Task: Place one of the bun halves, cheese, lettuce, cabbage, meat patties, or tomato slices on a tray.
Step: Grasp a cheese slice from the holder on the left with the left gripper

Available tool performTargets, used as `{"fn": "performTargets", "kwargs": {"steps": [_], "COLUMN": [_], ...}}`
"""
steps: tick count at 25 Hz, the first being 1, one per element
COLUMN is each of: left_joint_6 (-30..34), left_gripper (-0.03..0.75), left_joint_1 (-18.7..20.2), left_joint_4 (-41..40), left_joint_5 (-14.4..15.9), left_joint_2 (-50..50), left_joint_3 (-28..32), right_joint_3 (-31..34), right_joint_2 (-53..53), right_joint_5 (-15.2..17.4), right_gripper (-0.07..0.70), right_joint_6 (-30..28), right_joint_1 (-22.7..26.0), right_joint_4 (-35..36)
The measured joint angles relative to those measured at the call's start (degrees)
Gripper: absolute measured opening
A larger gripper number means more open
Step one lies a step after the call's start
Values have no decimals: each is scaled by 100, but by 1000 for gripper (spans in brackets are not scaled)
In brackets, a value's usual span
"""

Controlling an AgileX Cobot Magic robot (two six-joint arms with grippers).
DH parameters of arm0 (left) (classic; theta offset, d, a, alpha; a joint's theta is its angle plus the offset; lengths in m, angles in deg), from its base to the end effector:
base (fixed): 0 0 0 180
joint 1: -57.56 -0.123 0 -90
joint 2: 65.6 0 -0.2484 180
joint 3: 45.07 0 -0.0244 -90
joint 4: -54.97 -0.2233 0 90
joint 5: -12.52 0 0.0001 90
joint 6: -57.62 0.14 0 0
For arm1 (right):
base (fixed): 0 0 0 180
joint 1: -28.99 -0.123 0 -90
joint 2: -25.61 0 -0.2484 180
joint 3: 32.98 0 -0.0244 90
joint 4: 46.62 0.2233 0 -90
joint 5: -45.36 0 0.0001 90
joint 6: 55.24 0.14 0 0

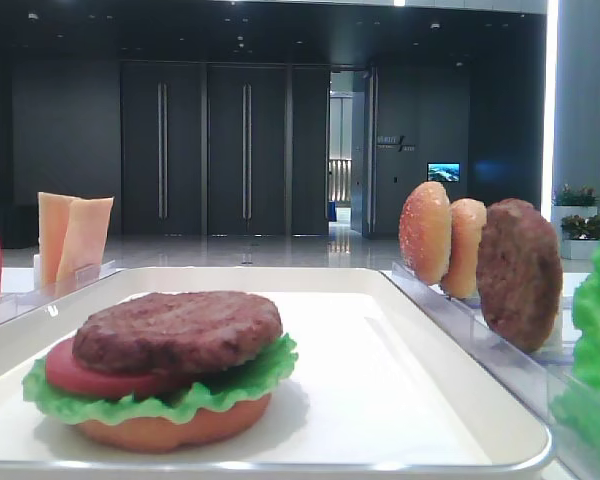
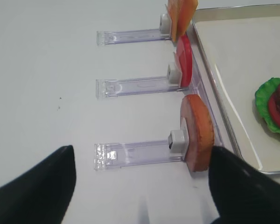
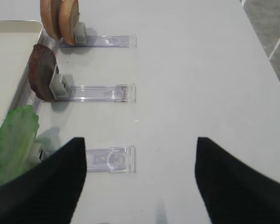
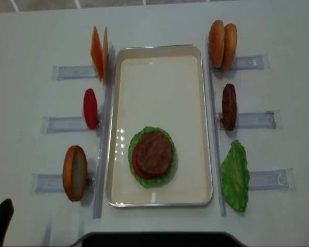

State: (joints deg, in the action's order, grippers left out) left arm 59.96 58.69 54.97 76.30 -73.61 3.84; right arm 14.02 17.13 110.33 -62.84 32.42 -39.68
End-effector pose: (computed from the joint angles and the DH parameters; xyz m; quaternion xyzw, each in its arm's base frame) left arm 0.0481 -0.0009 0.2284 0.0263 0.8687 0.0052 0.4947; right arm 0.0454 0.0126 0.2360 -0.0365 0.8656 0.0124 0.4992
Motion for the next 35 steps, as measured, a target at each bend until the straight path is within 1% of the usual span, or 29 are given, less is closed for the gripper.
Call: {"fn": "performTargets", "kwargs": {"steps": [19,21,23,25,27,29,35], "left_joint_6": [0,-24,-91,-122,-151,-180,-269], "left_gripper": [692,692,692,669,633,617,608], "left_joint_1": [0,0,0,0,0,0,0], "left_joint_4": [174,174,168,143,141,136,130], "left_joint_5": [0,55,166,364,509,618,691], "left_joint_2": [0,-47,-245,-590,-955,-1374,-2682], "left_joint_3": [0,-27,-133,-301,-498,-707,-1478], "right_joint_3": [0,0,0,0,0,0,0], "right_joint_2": [0,0,0,0,0,0,0], "right_joint_5": [0,0,0,0,0,0,0], "right_gripper": [472,472,472,472,472,472,472], "right_joint_6": [0,0,0,0,0,0,0], "right_joint_1": [0,0,0,0,0,0,0], "right_joint_4": [0,0,0,0,0,0,0]}}
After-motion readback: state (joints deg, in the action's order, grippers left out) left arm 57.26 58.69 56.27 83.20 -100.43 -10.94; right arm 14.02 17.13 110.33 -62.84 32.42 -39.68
